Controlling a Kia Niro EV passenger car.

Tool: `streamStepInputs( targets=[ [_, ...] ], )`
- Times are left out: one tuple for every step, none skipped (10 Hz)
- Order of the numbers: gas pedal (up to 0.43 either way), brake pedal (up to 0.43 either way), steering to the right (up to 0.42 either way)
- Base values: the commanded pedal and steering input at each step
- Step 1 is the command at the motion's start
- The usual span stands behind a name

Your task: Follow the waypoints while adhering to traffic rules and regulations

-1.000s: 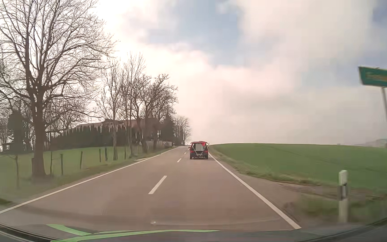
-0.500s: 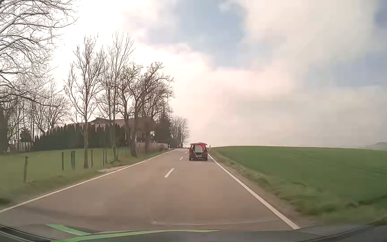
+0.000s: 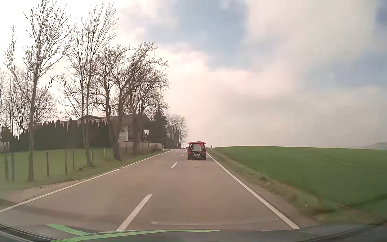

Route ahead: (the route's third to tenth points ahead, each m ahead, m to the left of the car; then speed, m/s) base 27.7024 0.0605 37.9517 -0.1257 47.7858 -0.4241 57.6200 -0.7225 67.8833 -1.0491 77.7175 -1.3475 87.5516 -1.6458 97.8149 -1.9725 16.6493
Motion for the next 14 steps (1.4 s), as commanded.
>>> streamStepInputs(
  targets=[
    [0.209,0.000,0.002],
    [0.209,0.000,0.002],
    [0.209,0.000,0.002],
    [0.209,0.000,0.002],
    [0.209,0.000,0.001],
    [0.209,0.000,0.002],
    [0.209,0.000,0.001],
    [0.209,0.000,0.001],
    [0.209,0.000,0.000],
    [0.209,0.000,0.000],
    [0.209,0.000,0.000],
    [0.197,0.000,0.000],
    [0.189,0.000,0.000],
    [0.177,0.000,0.000]
  ],
)
